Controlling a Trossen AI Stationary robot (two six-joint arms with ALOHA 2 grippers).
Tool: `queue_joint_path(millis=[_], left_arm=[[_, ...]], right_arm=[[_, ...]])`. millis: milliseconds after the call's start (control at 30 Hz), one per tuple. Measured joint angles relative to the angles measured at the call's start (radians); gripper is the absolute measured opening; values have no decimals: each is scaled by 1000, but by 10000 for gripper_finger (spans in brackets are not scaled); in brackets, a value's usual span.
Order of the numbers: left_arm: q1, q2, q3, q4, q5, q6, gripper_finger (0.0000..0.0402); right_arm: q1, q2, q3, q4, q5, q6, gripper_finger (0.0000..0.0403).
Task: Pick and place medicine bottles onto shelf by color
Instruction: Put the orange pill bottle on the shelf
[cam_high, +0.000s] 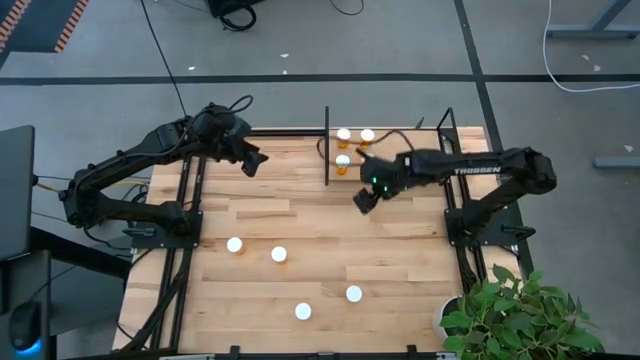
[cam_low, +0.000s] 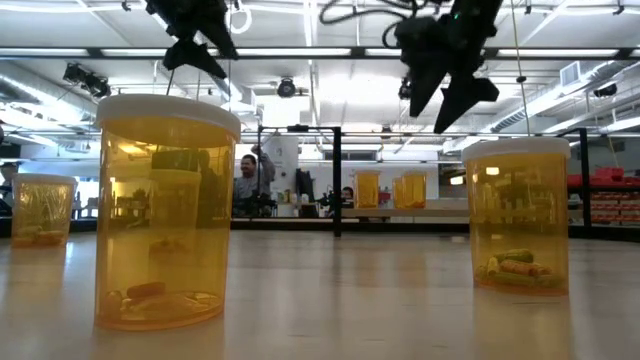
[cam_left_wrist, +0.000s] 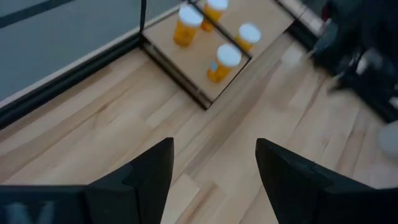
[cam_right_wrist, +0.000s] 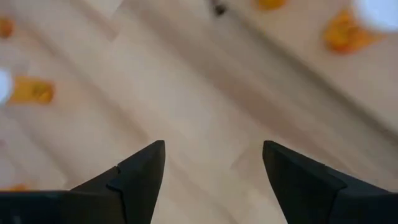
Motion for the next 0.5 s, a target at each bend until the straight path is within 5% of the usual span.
queue_joint_path(millis=[200, 500], left_arm=[[-18, 7, 0, 107, 9, -41, 240], [-45, 7, 0, 193, 7, -70, 235]], right_arm=[[108, 3, 0, 49, 0, 30, 276], [118, -9, 118, 118, -49, 27, 275]])
